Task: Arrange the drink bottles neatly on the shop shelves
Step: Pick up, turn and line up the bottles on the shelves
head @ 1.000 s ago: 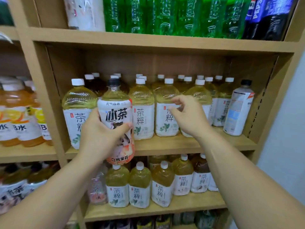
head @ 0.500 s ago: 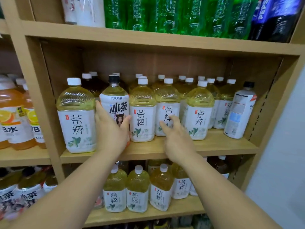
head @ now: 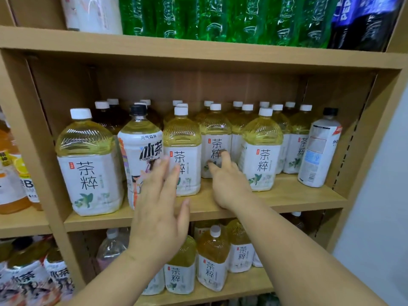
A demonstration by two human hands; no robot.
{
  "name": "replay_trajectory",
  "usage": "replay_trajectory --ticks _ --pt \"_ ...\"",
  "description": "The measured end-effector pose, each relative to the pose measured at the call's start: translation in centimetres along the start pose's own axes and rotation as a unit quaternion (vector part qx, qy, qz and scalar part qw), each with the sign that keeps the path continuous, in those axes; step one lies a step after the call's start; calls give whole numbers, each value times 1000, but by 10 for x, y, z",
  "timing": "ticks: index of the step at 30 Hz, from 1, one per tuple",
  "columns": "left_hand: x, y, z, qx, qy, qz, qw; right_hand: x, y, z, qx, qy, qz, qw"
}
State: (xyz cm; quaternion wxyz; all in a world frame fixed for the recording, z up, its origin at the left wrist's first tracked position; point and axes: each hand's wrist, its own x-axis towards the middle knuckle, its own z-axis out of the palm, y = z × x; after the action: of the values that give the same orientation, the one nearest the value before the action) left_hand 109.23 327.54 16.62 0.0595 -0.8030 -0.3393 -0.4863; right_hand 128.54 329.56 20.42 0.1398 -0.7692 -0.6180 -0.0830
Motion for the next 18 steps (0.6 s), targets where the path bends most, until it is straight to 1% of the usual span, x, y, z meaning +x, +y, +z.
replay_trajectory --ticks 2,3,5,6,7,9,11,13,14,16,18 --pt "2 11 6 -22 -62 -19 998 1 1 1 -2 2 -3 1000" --pt "3 16 9 -28 -90 -39 995 1 2 2 9 15 -6 1000" --pt "2 23 15 -45 -128 -82 987 0 2 3 87 85 -9 993" --pt "2 24 18 -50 -140 -100 984 0 0 1 158 118 -3 980" --pt "2 25 20 -54 -150 -116 980 1 -4 -3 238 131 4 962" --pt "1 25 22 -60 -166 -143 974 5 -15 -17 370 106 3 923" --pt "-1 22 22 -54 -186 -151 969 13 -27 -36 430 102 -31 896" --pt "-2 19 21 -42 -200 -147 968 24 -38 -57 463 95 -57 879" --pt "-2 18 20 -42 -204 -145 967 30 -42 -65 467 79 -60 879" --pt "0 16 19 -51 -206 -143 967 40 -47 -73 433 41 -62 898" --pt "1 14 16 -61 -203 -140 967 46 -48 -70 391 34 -59 918"
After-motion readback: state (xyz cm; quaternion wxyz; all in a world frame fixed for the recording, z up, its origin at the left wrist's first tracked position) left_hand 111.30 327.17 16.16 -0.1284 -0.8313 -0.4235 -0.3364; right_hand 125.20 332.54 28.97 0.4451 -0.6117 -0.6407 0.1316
